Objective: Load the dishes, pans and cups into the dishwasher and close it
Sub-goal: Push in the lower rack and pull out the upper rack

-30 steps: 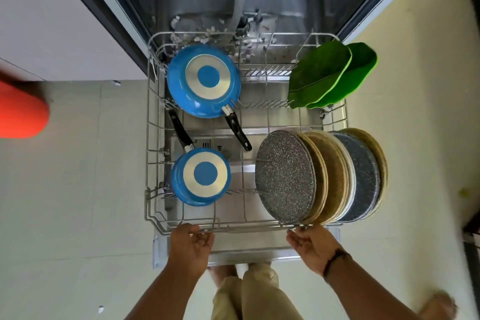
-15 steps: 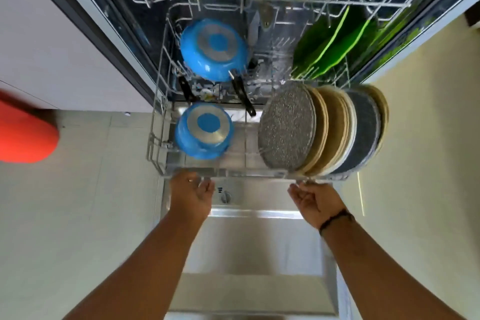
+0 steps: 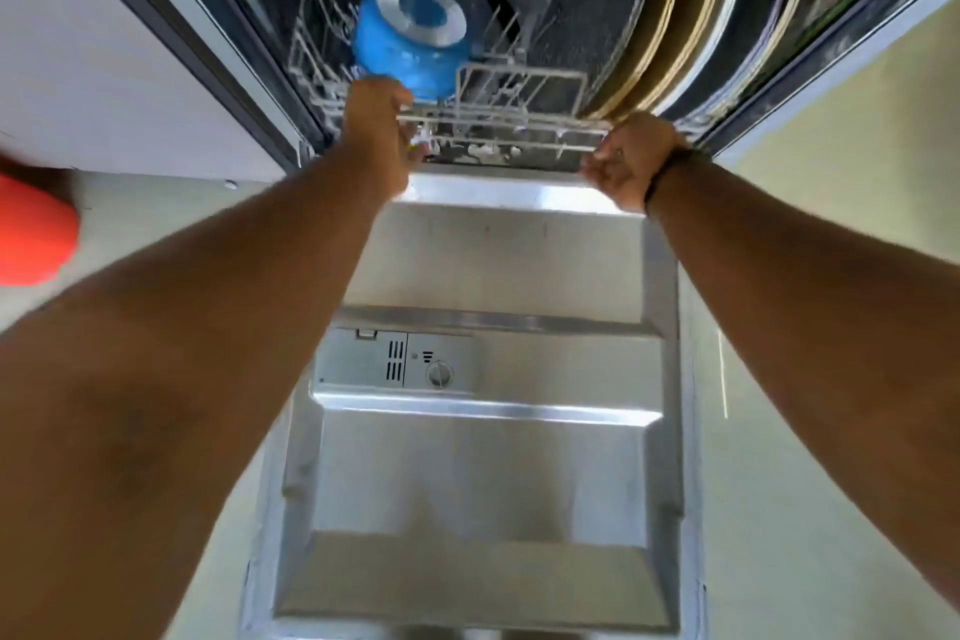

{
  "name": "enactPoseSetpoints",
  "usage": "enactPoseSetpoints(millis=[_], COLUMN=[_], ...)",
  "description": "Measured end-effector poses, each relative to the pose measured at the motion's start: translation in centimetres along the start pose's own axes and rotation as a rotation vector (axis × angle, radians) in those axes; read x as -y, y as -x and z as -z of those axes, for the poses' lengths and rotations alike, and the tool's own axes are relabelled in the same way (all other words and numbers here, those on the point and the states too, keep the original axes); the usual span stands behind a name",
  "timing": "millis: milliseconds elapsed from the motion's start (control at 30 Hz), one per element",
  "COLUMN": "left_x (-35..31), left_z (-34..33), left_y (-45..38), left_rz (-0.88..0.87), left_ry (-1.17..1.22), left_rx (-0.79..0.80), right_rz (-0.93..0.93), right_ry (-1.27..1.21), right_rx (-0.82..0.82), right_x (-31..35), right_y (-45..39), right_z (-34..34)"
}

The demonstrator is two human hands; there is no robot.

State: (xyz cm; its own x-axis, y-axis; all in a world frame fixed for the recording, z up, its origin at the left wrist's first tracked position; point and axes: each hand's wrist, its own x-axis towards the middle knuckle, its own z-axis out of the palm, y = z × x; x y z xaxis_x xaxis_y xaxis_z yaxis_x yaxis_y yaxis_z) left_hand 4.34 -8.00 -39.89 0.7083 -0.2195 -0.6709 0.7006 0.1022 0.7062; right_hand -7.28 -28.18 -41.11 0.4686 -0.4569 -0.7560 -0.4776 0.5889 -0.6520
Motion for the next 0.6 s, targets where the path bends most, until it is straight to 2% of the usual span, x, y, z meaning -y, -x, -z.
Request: enactPoseSetpoints(millis=[100, 200, 300, 367, 433, 500, 567, 600], left_x=[-1.4, -1.3, -1.1, -2.3, -4.3, -6.7, -9.6, -10.9], left_z=[-1.1, -2.0, -1.9, -1.5, -1.7, -2.7, -3.9, -4.2], left_y=[-0.6, 0.4, 3.5, 5.9, 8.5, 10.7, 12.0, 12.1], left_rz=[-0.05, -0.244, -0.576, -0.915, -1.191, -1.393, -1.479, -1.46], left_ry=[-0.153, -0.398, -0.804, -1.082, -1.217, -1.264, -1.326, -1.393], left_rx=[-0.019, -0.035, -0.006, 0.034, 0.059, -0.013, -0.132, -0.175], right_rz=[0.014, 0.108, 0.43, 0.801, 1.224, 1.515, 1.574, 1.495], right_ry=[0.216, 0.601, 0.962, 1.044, 1.098, 1.101, 1.174, 1.264], right_rx=[0.001, -0.055, -0.212, -0.297, -0.368, -0.451, -0.535, -0.546], right_x=[0.8, 1.5, 1.8, 3.1, 5.6, 9.2, 12.2, 13.3], right_y=[0.0, 1.4, 4.4, 7.6, 10.9, 13.2, 15.0, 15.3], right_z=[0.3, 0.4, 0.8, 0.5, -0.5, -2.0, -3.7, -4.3])
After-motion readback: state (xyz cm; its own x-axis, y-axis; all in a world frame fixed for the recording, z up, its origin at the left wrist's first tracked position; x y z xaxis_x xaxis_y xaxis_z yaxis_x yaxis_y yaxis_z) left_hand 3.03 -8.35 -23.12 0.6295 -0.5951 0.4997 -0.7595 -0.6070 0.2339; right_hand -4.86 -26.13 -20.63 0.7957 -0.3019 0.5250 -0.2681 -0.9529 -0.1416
